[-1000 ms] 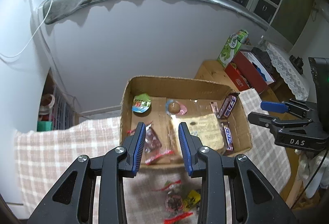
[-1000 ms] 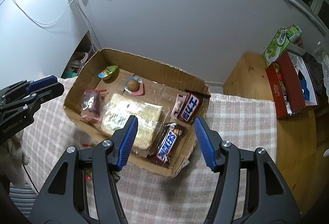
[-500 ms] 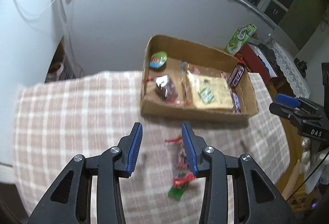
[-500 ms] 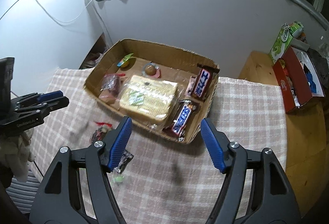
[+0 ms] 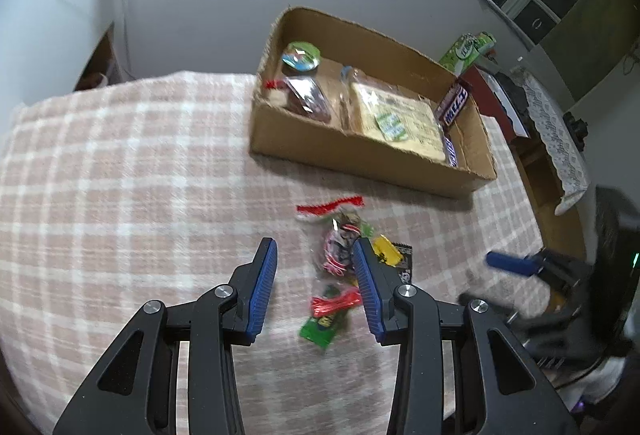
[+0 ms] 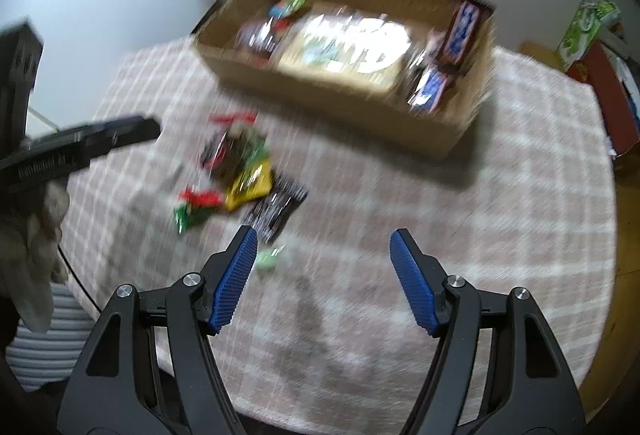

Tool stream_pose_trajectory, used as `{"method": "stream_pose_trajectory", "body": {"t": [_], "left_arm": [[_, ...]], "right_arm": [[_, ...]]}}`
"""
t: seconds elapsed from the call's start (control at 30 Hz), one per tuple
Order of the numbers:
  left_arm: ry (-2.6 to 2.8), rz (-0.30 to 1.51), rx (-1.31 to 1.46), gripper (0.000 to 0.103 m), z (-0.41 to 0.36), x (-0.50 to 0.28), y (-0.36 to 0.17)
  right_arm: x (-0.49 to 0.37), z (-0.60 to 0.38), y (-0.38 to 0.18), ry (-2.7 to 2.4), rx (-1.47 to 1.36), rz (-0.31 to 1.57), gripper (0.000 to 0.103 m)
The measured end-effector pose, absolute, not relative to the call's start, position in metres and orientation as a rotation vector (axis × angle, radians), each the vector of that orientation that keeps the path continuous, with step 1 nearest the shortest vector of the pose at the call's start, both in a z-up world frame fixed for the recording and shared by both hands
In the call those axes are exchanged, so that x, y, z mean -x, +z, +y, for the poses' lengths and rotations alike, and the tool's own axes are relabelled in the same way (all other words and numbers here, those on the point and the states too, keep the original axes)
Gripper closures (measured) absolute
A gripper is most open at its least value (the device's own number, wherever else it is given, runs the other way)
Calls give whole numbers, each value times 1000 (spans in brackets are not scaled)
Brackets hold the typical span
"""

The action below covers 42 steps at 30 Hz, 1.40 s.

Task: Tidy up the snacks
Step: 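Grasp the red-and-black candy bag with the left gripper while the right reaches a clear green candy, then carry the candy bag over the box with the left gripper while the right grasps and carries the green candy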

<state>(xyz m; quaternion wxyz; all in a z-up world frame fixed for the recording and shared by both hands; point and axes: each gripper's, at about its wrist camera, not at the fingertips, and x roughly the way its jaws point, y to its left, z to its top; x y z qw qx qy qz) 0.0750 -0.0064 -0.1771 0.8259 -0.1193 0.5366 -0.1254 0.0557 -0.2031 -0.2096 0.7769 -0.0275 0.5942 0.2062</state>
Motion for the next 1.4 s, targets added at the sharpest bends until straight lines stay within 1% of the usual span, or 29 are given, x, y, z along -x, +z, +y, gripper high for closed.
{"method": "stream_pose_trajectory", "body": {"t": [0.13,0.37,0.57,0.7,0.8,0.9,0.97,1.0,1.03,1.07,1.13,1.4], "left_arm": [[-286,1174,274,58,-14,-77,-189],[-299,1210,286,58,-27,-85,-201],[-292,1228,270,58,-31,-94,-209],[-280,1232,263,58,-31,-98,-213],[-278,1236,257,58,-31,-100,-215],[-269,1240,240,58,-30,-101,-217],[-266,1243,239,59,-29,-101,-218],[-266,1239,235,59,-29,-101,-218],[-268,1238,232,62,-29,-101,-218],[-273,1235,228,67,-30,-101,-217],[-276,1228,211,68,-33,-100,-217],[-266,1208,208,71,-31,-96,-214]], "right_arm": [[-44,-188,-225,475,92,1314,31],[-40,-178,-236,480,126,1328,31],[-43,-175,-242,474,135,1335,35],[-45,-171,-244,480,148,1343,42],[-47,-161,-248,481,169,1340,43],[-46,-153,-249,487,197,1336,58],[-46,-146,-251,495,222,1334,62],[-45,-144,-251,502,228,1333,67],[-44,-141,-251,508,237,1331,69],[-44,-139,-251,512,243,1330,70],[-43,-136,-252,514,250,1327,73],[-38,-144,-249,503,220,1321,74]]}}
